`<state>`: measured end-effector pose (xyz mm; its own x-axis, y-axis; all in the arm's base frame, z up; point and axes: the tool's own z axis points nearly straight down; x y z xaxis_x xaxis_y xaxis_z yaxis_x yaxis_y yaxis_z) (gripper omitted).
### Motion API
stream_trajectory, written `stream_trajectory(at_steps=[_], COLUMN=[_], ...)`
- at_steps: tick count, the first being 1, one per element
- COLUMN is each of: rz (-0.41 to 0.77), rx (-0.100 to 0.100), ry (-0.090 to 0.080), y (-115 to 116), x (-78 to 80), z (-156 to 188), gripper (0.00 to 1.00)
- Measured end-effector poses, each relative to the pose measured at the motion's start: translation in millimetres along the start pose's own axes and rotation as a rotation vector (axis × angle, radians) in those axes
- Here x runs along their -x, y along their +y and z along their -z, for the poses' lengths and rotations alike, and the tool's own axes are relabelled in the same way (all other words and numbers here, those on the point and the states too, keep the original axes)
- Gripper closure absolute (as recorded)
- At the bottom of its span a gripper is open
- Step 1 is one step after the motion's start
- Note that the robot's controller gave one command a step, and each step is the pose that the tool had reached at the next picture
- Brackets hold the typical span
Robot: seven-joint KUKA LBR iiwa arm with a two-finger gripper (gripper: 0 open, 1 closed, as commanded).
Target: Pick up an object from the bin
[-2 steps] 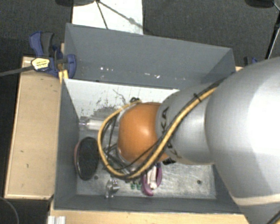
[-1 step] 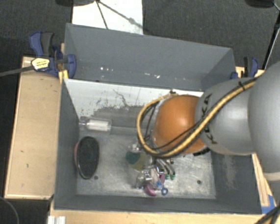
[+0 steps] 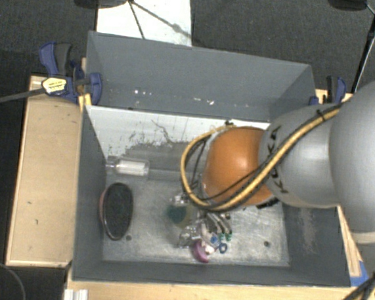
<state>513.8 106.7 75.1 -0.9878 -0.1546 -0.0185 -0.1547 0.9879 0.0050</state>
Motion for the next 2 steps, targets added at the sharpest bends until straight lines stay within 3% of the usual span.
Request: stream_trajectory(at_steps=[1, 2], rz=[0.018, 0.012], rx=[-0.003, -0.004], ry=[0.01, 0.007], y=[26.7, 15.1], x=[-15.3, -2.0], z=[117.6, 190.5], gripper=[1.0, 1.0])
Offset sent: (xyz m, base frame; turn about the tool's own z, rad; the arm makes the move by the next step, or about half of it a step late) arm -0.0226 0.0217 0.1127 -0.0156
